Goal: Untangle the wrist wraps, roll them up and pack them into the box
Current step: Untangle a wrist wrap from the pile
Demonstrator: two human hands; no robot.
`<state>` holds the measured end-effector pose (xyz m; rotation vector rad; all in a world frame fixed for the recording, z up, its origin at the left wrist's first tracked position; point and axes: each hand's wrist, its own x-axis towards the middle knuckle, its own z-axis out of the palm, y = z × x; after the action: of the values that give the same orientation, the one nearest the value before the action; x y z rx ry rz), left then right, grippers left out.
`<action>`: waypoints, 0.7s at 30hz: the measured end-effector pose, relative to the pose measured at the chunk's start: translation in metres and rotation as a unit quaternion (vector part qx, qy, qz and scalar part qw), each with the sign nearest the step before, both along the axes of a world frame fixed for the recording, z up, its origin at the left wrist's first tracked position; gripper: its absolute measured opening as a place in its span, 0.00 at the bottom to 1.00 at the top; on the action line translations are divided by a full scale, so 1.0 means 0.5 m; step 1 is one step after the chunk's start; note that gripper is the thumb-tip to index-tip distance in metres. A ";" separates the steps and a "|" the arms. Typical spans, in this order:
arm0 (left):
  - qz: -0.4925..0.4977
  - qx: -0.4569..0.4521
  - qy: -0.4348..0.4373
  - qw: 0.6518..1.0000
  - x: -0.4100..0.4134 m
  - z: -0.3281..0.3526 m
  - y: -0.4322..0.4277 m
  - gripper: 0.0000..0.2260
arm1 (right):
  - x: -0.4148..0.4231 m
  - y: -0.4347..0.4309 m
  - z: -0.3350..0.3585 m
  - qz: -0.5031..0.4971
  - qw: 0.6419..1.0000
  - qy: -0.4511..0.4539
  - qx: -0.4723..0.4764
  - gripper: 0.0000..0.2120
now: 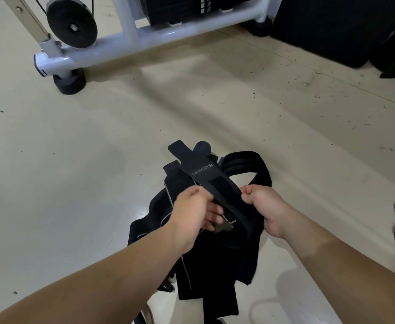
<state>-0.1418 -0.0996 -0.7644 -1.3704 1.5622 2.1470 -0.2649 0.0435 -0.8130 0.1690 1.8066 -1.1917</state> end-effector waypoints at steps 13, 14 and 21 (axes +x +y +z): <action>-0.057 -0.287 0.042 0.955 -0.016 -0.008 -0.012 0.08 | 0.023 -0.030 0.053 -0.022 0.986 0.155 -0.052 0.06; -0.090 -0.346 0.070 0.931 -0.019 -0.004 -0.002 0.06 | 0.023 -0.041 0.070 -0.011 0.988 0.125 -0.087 0.04; -0.231 -0.220 0.188 0.929 -0.008 0.012 0.042 0.24 | 0.020 -0.012 0.086 -0.001 0.990 -0.015 -0.141 0.16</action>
<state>-0.1458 -0.0788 -0.7582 -0.5727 2.3375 1.8994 -0.2548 0.0374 -0.7702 0.0256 1.5912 -1.4237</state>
